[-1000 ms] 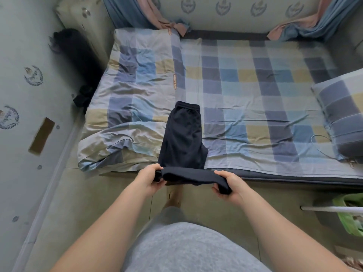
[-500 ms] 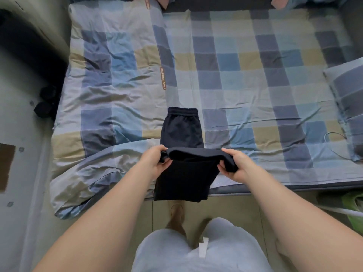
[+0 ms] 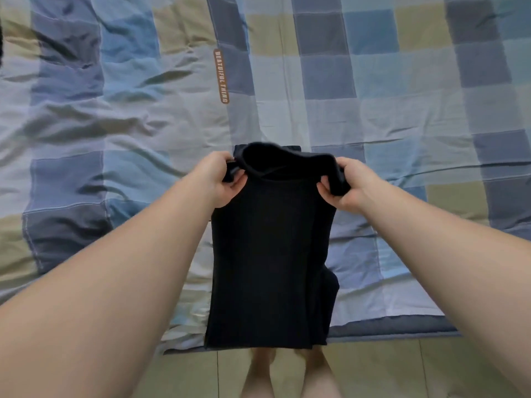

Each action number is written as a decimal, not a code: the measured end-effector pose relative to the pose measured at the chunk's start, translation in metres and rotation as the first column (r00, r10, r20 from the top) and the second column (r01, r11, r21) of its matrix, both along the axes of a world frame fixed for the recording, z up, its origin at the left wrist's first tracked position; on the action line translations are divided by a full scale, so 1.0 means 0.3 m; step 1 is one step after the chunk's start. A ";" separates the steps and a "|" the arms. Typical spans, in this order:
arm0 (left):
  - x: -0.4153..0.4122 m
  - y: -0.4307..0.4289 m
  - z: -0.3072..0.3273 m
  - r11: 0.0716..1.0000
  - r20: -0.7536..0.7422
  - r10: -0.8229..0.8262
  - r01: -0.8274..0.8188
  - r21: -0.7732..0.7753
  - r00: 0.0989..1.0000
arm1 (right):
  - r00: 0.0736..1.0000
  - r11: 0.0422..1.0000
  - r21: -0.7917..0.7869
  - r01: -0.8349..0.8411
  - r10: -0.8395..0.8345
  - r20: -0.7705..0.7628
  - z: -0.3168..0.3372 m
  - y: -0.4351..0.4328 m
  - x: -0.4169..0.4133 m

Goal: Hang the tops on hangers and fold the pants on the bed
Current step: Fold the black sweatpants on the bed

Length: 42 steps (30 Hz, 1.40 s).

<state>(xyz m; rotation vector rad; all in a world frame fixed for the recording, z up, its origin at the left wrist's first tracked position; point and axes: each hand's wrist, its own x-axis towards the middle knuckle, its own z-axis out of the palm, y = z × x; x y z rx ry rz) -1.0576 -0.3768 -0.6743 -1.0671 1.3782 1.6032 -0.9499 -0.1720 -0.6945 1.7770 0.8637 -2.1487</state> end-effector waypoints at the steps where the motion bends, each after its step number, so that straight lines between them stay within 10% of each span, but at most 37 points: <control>1: -0.020 0.016 -0.040 1.000 -0.007 0.010 -0.010 0.014 1.000 | 1.000 1.000 -0.013 -0.002 0.002 -0.024 -0.043 0.006 -0.028; 13: 0.209 -0.072 -0.188 0.961 -0.047 -0.261 0.264 0.082 0.964 | 0.986 0.984 -0.167 -0.058 0.030 -0.163 -0.197 -0.046 0.142; 27: 0.789 -0.376 -0.266 0.822 -0.045 -0.424 0.363 -0.438 0.905 | 0.983 0.975 -0.189 -0.116 0.140 0.120 -0.283 -0.288 0.754; 34: 0.929 -0.517 -0.385 0.612 -0.015 -0.471 0.315 -0.726 0.882 | 0.908 0.940 -0.032 -0.339 0.336 0.252 -0.367 -0.370 0.931; 42: 0.946 -0.568 -0.426 0.672 0.023 -0.541 0.449 -0.589 0.841 | 0.838 0.850 0.065 -0.523 0.498 0.223 -0.425 -0.435 0.954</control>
